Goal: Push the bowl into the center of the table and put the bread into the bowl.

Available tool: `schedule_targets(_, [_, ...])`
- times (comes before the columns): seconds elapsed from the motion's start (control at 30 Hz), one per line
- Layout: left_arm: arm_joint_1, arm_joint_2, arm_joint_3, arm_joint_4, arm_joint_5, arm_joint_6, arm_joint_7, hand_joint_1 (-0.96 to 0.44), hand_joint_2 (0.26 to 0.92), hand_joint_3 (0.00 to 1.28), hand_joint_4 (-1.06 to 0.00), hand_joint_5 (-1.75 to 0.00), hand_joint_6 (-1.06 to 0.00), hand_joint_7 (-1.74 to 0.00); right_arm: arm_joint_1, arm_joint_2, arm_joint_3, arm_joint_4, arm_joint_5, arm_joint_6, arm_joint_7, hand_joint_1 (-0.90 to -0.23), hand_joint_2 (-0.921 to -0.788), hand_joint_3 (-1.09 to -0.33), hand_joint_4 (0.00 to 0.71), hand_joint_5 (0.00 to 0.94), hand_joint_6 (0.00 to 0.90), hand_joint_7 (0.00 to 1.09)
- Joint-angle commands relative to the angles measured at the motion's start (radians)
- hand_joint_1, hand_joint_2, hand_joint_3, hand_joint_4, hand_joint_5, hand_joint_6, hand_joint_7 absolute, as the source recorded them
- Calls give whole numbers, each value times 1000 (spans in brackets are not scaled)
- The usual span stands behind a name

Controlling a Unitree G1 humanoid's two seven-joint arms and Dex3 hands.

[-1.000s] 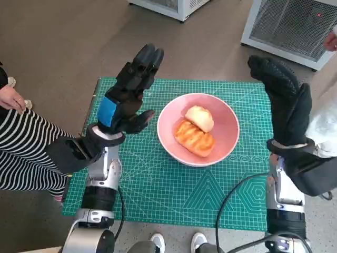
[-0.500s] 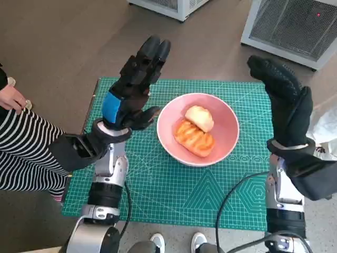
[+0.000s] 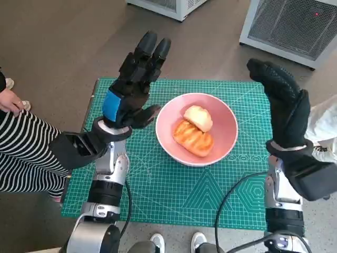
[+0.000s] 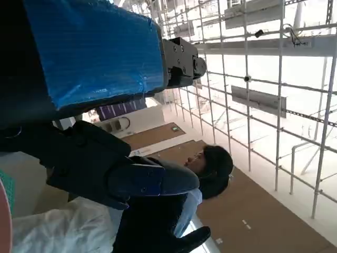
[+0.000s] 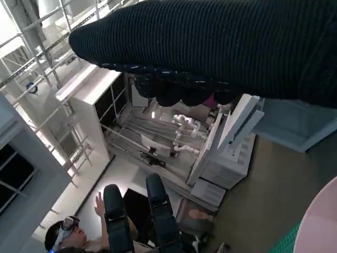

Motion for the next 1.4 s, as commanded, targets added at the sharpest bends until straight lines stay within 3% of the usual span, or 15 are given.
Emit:
schedule_targets(0.03, [-24,2,0,14,-3,-2,-13,-739,921,382,-60,-19,-79,-9,11,-6,-2,-3,-14,11,-9,-681,-921,-690,153,9,35,485])
schedule_targets(0.83, [-32,4,6,45,6,-8,-13,-738,921,361,-64,-38,-81,-36,15,-10,-5,-45,-33,49,-30,-683,-921,-692,157,7,36,485])
schedule_targets(1.0, [-31,4,7,40,1,-8,-16,-729,921,345,-12,-158,-13,-224,9,-9,-5,-34,-33,46,-27,-683,-921,-692,157,6,37,485])
schedule_targets(1.2, [-28,-4,10,31,-13,1,-18,-718,915,330,0,-184,0,-289,4,-10,-5,-16,-30,40,-21,-681,-921,-693,157,5,37,486])
schedule_targets(1.4, [-25,-19,18,25,-39,11,-24,-667,869,302,1,-221,1,-400,-2,-12,-5,7,-25,31,-12,-683,-921,-692,158,5,37,485])
